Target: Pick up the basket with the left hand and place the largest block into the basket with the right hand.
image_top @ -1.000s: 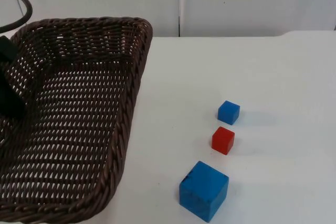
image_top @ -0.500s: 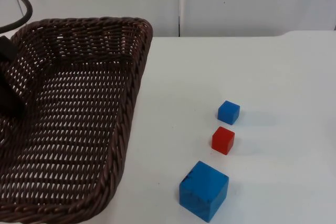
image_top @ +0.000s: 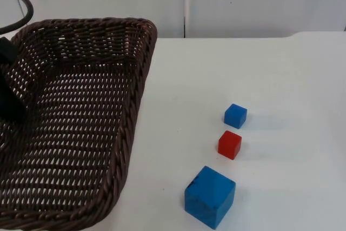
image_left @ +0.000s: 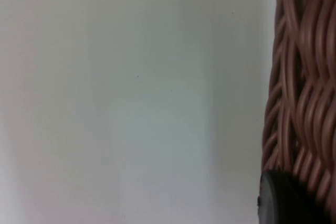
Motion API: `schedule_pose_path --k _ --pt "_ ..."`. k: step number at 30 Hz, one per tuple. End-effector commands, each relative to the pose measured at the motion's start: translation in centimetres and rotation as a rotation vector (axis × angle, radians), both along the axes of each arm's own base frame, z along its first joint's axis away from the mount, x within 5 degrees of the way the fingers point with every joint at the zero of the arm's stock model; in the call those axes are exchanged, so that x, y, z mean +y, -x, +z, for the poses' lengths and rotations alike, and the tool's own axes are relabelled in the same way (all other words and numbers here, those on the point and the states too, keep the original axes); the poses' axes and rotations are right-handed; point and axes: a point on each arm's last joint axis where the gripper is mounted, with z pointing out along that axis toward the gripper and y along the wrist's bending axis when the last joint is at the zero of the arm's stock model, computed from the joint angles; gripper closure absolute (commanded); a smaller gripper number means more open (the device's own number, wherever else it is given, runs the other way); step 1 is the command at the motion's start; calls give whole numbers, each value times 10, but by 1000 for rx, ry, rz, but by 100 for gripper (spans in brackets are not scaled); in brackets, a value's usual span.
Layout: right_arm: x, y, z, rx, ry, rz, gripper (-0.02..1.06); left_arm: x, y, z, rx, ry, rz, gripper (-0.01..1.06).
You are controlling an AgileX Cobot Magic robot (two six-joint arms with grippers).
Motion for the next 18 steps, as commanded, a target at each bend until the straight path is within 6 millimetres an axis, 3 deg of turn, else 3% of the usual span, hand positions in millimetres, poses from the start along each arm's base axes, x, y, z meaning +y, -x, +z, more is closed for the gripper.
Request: schedule_pose_path --k 1,7,13,17,18 --pt "0 -7 -2 15 -2 7 1 -2 2 5 -6 24 5 105" --pt "6 -28 -19 75 -33 46 1 -2 1 4 -10 20 8 105" --pt "23 -47 -38 149 -150 179 1 -2 1 4 -10 19 7 105" --pt "34 -54 -48 189 -131 247 1 -2 2 4 -9 15 6 105" --pt "45 -57 -55 210 -101 308 1 -2 2 4 -8 15 6 105"
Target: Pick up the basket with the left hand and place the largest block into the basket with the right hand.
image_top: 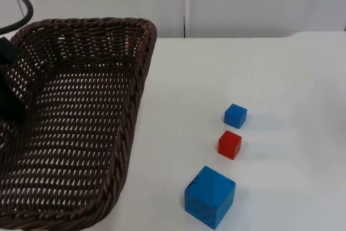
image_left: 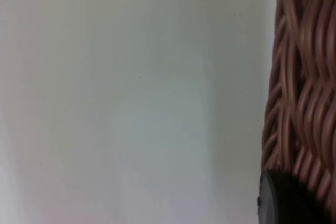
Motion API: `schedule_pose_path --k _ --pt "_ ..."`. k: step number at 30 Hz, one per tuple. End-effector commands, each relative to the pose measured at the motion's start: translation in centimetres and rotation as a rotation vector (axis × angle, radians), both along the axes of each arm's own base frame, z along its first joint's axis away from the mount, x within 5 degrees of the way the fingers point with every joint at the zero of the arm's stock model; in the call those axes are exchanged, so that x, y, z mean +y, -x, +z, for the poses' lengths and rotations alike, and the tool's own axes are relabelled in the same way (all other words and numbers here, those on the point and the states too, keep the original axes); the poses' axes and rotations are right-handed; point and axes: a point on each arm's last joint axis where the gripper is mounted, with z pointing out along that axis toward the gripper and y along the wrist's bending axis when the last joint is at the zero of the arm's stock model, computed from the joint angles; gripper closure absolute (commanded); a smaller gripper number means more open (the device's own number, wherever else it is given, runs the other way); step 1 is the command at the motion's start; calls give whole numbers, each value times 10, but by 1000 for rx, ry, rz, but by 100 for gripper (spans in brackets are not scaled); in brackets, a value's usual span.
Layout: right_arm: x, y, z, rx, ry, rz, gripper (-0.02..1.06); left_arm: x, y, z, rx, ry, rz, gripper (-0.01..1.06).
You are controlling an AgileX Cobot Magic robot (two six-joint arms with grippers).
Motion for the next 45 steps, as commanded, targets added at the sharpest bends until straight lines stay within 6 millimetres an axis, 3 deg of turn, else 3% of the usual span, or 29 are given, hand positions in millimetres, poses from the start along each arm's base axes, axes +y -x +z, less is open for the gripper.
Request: schedule_pose_path --k 1,4,9,10,14,26,36,45 --pt "16 -4 -4 -9 22 91 1 -2 2 4 -6 17 3 105" --pt "29 -6 -10 -11 50 154 1 -2 2 4 -6 17 3 105" --pt "89 -4 -32 -36 89 391 1 -2 3 4 2 18 -4 105" --pt "89 -4 -32 -36 89 391 1 -2 3 4 2 18 -4 105" --pt "127 0 -48 -69 87 506 1 -2 3 4 4 18 -6 105" --pt "185 13 -93 -79 92 657 1 -2 3 4 4 18 -6 105" --pt "199 4 -133 -77 101 648 1 -1 2 4 -8 9 2 105" --pt "203 -1 -156 -70 118 649 1 -1 2 4 -7 10 4 105"
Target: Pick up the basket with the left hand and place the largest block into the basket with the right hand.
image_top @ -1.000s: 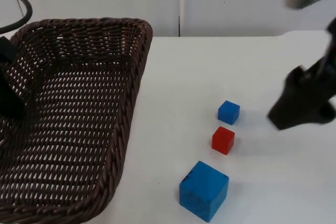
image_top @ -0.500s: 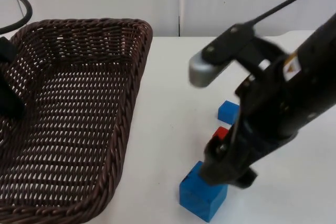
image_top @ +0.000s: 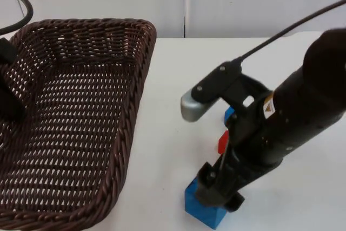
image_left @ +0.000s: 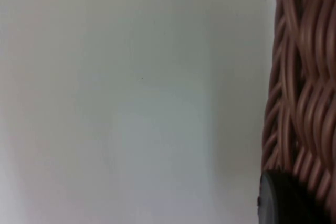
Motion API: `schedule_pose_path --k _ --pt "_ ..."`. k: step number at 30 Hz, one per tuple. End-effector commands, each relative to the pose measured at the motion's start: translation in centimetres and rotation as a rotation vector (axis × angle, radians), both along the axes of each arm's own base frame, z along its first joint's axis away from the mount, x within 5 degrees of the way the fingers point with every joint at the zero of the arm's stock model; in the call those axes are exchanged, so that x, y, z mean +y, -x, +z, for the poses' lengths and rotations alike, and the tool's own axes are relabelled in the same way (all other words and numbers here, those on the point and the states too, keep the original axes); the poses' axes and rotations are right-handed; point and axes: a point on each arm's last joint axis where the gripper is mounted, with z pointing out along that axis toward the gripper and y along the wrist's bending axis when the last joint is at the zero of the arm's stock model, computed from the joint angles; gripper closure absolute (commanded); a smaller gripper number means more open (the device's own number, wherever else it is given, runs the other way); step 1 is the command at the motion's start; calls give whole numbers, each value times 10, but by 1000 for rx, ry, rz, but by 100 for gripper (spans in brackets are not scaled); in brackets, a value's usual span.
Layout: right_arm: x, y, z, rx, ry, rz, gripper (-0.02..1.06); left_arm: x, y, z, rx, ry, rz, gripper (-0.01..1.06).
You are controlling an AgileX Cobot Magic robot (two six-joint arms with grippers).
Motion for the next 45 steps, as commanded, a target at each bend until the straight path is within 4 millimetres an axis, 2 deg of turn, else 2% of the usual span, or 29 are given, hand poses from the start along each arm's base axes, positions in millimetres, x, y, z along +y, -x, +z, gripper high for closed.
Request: schedule_pose_path --k 1,10,17,21,24,25,26,28,29,34,35,40,41,44,45 --pt "3 -1 -1 -16 -9 8 1 -2 2 4 -4 15 4 105" --pt "8 3 -11 4 13 27 1 -2 2 4 -5 14 10 105" --pt "18 11 -34 7 30 64 1 -1 2 4 -6 13 11 105" --pt "19 10 -40 11 32 55 6 -1 2 4 -6 13 11 105" --pt "19 10 -39 9 29 55 24 -1 2 4 -6 13 11 105" --pt "19 10 -39 9 29 55 24 -1 2 4 -6 13 11 105" --pt "19 10 -38 9 28 54 31 -1 2 4 -6 13 11 105" --pt "19 10 -38 16 25 40 56 -1 2 4 -6 13 11 105" --pt "19 10 -38 16 25 40 56 -1 2 4 -6 13 11 105" --pt "16 14 -25 46 38 38 104 -1 2 4 -6 13 11 105" --pt "16 14 -25 46 38 38 104 -1 2 4 -6 13 11 105" --pt "10 21 12 52 23 50 105 -1 2 4 -6 13 11 105" --pt "10 21 12 52 23 50 105 -1 2 4 -6 13 11 105" --pt "4 28 37 56 19 66 105 -1 2 4 -6 13 11 105" --pt "4 28 37 56 19 66 105 -1 2 4 -6 13 11 105"
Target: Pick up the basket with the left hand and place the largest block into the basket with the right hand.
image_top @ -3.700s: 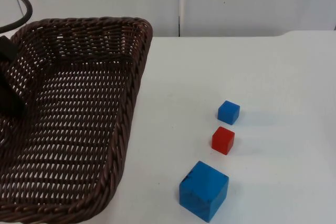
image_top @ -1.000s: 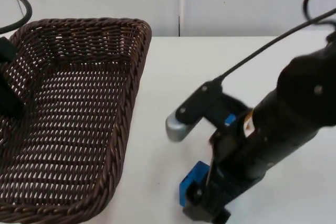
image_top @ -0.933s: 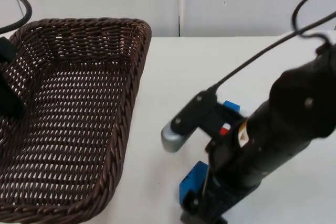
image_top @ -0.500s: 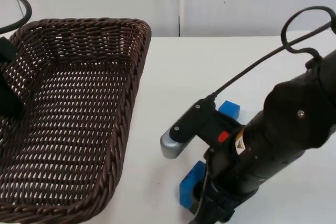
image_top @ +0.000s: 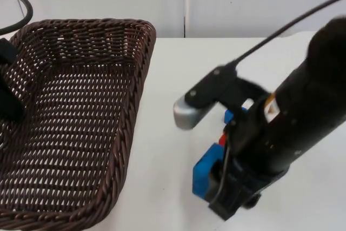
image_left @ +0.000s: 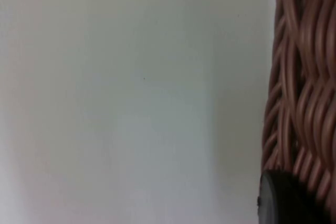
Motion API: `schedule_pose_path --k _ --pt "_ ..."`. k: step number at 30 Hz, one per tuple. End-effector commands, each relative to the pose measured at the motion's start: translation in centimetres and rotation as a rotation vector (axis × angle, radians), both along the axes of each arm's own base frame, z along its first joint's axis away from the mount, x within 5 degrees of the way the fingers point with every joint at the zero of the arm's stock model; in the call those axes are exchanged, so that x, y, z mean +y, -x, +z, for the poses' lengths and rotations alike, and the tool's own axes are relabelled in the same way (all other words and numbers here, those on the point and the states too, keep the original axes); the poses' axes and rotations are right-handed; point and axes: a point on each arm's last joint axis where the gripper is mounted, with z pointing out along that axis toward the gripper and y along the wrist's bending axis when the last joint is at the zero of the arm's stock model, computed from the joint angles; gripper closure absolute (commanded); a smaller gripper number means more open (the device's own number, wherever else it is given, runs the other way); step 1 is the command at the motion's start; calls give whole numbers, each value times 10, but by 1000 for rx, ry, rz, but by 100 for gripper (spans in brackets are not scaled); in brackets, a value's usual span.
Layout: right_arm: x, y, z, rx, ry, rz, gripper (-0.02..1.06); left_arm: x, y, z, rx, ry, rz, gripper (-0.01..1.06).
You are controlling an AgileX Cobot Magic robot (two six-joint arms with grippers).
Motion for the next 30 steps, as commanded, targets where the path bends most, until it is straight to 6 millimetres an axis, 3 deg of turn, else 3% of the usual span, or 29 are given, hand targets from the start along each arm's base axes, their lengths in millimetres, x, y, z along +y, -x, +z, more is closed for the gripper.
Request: schedule_pose_path --k 1,3,4,8,9,14,23,30 --pt "-3 6 22 -12 -15 19 105 -2 2 4 -6 17 11 105" --pt "-8 11 41 -31 -40 25 105 -2 2 4 -6 17 11 105" --pt "-8 11 41 -31 -40 25 105 -2 2 4 -6 17 11 105" --pt "-23 25 88 -95 -118 33 105 -2 2 4 -6 15 10 105" --pt "-23 25 88 -95 -118 33 105 -2 2 4 -6 15 10 105" --pt "-45 45 140 -202 -239 39 105 -2 2 4 -6 15 10 105" --pt "-71 68 183 -317 -367 39 105 -2 2 4 -6 15 10 105" --pt "-78 74 193 -345 -400 38 105 -2 2 4 -6 15 10 105"
